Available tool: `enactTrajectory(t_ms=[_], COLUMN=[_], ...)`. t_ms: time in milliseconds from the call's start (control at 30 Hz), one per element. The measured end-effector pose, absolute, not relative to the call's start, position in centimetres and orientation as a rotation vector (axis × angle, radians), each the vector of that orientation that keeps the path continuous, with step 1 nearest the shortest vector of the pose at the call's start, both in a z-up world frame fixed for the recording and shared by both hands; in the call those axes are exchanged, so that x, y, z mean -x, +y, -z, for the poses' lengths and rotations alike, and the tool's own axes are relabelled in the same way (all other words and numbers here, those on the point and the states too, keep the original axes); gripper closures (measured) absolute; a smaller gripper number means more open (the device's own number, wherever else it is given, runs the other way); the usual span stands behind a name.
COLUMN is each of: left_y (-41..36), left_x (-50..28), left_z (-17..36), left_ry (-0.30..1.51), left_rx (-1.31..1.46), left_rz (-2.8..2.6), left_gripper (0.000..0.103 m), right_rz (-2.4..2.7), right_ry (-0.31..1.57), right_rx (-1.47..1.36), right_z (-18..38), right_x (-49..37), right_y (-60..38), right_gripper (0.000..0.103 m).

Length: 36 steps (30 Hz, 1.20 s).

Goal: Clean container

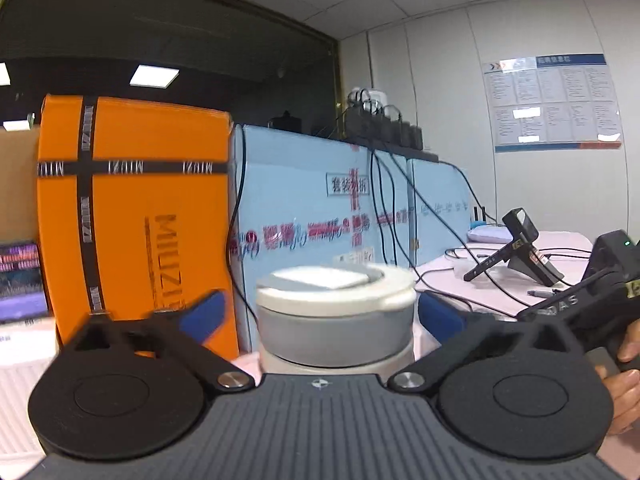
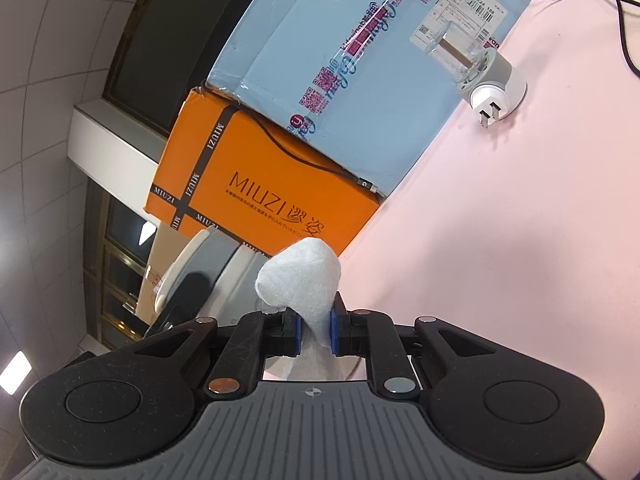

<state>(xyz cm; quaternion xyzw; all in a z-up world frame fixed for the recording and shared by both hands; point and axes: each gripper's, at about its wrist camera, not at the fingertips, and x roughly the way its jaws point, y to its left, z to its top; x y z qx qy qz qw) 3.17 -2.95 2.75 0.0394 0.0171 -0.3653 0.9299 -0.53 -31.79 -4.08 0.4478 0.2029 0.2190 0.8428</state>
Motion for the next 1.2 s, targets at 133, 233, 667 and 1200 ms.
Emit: enactTrajectory(t_ms=[133,233,667,1200], left_y=[-2.2,-1.4,-0.2,-0.8], left_x=[-2.3,-2.3,-4.4,-4.2], left_z=[-3.9,-4.6,-4.1,-4.2], left_ry=[-0.029,-0.056,0.034,0.037], left_rx=[-0.061,-0.019,0.019,0.009], left_rz=[0.719,0.644,0.494,0.485], left_gripper=[0.0,0.0,0.0,0.0], right_rz=[-0.446,-0.468,-0.594,-0.401], right_ry=[0.371,0.302,0.29,0.433], right_rx=[-0.969,-1.046,-1.223,-1.113], right_z=[3.5,1.9,1.5,4.3], right_x=[0.4,-0.1,-4.4,-3.9], right_y=[-32.3,-33.0,-30.2,-29.5], right_gripper=[0.09,0.09,0.089,0.089])
